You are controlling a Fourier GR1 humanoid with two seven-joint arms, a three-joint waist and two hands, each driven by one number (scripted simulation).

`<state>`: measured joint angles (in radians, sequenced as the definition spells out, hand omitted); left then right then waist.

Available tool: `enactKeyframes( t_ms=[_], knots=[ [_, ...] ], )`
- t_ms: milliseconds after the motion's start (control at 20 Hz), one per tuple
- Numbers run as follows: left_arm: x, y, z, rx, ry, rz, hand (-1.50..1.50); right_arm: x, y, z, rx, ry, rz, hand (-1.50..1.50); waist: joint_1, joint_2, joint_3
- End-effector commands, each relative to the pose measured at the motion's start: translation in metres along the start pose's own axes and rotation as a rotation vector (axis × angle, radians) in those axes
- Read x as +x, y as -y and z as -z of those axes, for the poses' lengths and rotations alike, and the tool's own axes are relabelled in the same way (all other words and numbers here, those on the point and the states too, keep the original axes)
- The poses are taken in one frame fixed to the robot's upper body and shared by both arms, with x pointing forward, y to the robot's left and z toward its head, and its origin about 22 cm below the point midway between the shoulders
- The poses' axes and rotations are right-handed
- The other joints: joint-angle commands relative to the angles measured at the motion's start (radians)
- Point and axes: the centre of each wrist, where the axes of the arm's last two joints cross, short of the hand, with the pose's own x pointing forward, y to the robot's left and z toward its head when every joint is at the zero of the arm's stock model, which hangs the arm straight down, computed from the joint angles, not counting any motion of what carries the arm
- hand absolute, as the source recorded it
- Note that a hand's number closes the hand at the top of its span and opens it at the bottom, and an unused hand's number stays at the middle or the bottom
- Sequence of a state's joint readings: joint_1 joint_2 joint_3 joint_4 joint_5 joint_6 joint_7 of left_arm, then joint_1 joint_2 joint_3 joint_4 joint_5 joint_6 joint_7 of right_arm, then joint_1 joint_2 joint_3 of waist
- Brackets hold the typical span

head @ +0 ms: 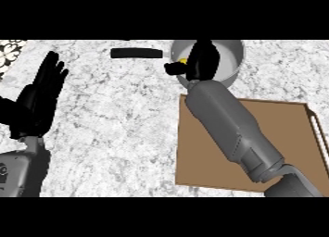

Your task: Pick the lemon from the tray and place it in the pot

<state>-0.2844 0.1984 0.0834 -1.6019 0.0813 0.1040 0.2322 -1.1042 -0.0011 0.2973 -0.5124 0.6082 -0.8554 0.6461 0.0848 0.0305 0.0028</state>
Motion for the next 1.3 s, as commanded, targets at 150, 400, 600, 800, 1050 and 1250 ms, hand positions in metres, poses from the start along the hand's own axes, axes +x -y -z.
enactKeyframes(
  t_ms=[150, 400, 600, 800, 1050, 1250],
  knots=[
    [-0.004, 0.015, -0.003, -0.005, -0.012, -0.014, 0.0, 0.008, 0.015, 0.005, -0.105, 0.027, 0.314, -1.5, 0.001, -0.003, 0.0],
    [-0.002, -0.016, -0.006, 0.046, -0.024, 0.023, 0.0, -0.02, 0.028, 0.017, -0.111, 0.028, 0.445, -1.5, -0.051, -0.018, -0.001],
    [-0.018, -0.02, -0.012, 0.07, -0.015, 0.011, 0.0, -0.051, 0.031, 0.016, -0.083, 0.052, 0.471, -1.5, -0.072, -0.026, -0.002],
    [-0.033, -0.024, -0.019, 0.069, -0.043, 0.0, 0.0, -0.061, 0.059, 0.031, -0.033, 0.056, 0.47, -1.5, -0.086, -0.031, -0.003],
    [-0.019, -0.026, -0.033, 0.084, -0.032, 0.009, 0.0, -0.09, 0.066, 0.003, 0.011, 0.06, 0.478, -1.5, -0.088, -0.035, -0.003],
    [-0.022, -0.026, -0.011, 0.092, -0.038, 0.027, 0.0, -0.109, 0.082, -0.015, 0.033, 0.06, 0.457, -1.5, -0.094, -0.033, -0.003]
  ],
)
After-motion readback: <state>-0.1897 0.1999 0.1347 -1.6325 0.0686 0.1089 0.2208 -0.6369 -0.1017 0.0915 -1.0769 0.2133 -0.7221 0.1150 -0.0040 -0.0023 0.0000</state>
